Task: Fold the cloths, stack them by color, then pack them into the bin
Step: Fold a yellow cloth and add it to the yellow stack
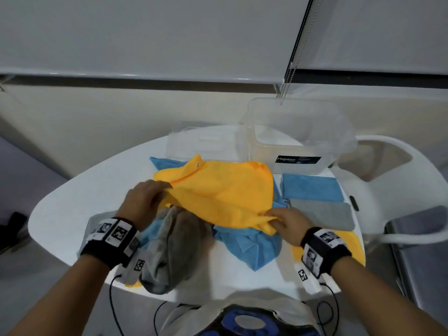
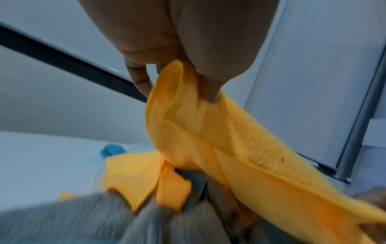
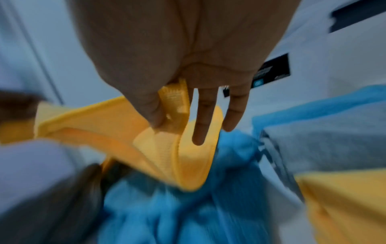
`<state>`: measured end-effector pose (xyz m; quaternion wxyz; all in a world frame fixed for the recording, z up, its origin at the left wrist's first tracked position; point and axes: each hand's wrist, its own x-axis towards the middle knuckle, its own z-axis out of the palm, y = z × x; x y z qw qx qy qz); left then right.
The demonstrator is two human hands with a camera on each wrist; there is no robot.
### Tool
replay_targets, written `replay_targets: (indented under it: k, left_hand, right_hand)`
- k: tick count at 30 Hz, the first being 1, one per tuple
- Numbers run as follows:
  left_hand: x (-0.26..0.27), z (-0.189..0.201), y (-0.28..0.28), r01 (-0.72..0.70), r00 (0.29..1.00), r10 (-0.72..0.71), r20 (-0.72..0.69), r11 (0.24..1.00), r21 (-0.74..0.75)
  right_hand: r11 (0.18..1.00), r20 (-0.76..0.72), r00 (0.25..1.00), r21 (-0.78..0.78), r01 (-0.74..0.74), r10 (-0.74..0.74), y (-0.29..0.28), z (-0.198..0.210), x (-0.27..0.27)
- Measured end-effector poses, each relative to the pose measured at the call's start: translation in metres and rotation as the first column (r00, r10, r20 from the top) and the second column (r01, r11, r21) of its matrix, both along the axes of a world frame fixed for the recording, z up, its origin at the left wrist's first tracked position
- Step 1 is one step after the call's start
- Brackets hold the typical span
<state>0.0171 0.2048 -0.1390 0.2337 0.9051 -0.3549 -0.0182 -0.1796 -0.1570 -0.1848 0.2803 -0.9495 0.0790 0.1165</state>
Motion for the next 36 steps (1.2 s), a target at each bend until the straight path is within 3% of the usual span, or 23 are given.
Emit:
replay_targets:
  k: [2, 4, 7, 9, 11, 15, 19, 23, 27, 29, 32, 36]
  left_hand:
    - [0.009, 0.024, 0.0, -0.103, 0.995, 0.101, -0.025, 0.988, -0.111]
    - [0.012, 0.045, -0.002, -0.187, 0.981, 0.172, -0.094, 0.965, -0.183]
    - [0.008, 0.067, -0.015, -0.093, 0.987, 0.067, -0.145, 0.98, -0.176]
    - [0.001, 0.062, -0.021, 0.041, 0.986, -0.063, -0.157, 0.989, -0.139]
    - [-0.004, 0.041, -0.019, 0.093, 0.991, -0.095, -0.088, 0.995, -0.037]
    - [-0.019, 0.003, -0.003, -0.014, 1.0, 0.014, -0.024, 1.0, 0.0]
    - [-0.03, 0.003, 0.004, -0.033, 0.999, 0.033, -0.003, 0.999, 0.0]
    - [-0.009, 0.03, 0.0, 0.024, 0.996, -0.021, 0.088, 0.999, -0.035]
    - [-0.003, 0.05, -0.018, 0.141, 0.99, -0.134, 0.052, 0.974, -0.177]
    - [-0.007, 0.044, -0.022, 0.018, 0.998, -0.036, -0.054, 0.95, -0.311]
    - [-0.011, 0.029, -0.017, -0.267, 0.946, 0.165, -0.28, 0.886, -0.379]
    - [-0.02, 0.023, 0.0, -0.333, 0.878, 0.106, -0.466, 0.835, -0.438]
  right_hand:
    - [0.981, 0.177, 0.976, 0.172, 0.094, -0.124, -0.017, 0.031, 0.003]
    - [0.948, 0.259, 0.946, 0.299, 0.11, -0.192, -0.03, 0.06, 0.01]
    - [0.878, 0.304, 0.907, 0.462, 0.127, -0.291, -0.037, 0.088, 0.02]
    - [0.856, 0.299, 0.893, 0.493, 0.156, -0.335, -0.035, 0.09, 0.022]
    - [0.847, 0.276, 0.894, 0.501, 0.181, -0.354, -0.032, 0.079, 0.019]
    - [0.753, 0.149, 0.886, 0.599, 0.272, -0.439, -0.025, 0.054, 0.004]
    - [0.699, 0.136, 0.866, 0.656, 0.285, -0.481, -0.026, 0.055, -0.004]
    - [0.567, 0.19, 0.805, 0.797, 0.207, -0.562, -0.032, 0.091, 0.013]
    - [0.554, 0.274, 0.796, 0.827, 0.091, -0.54, -0.029, 0.114, 0.033]
    - [0.524, 0.263, 0.783, 0.847, 0.093, -0.564, -0.028, 0.111, 0.037]
    - [0.57, 0.25, 0.761, 0.8, 0.186, -0.598, -0.03, 0.097, 0.031]
    - [0.707, 0.214, 0.835, 0.657, 0.261, -0.507, -0.031, 0.094, 0.005]
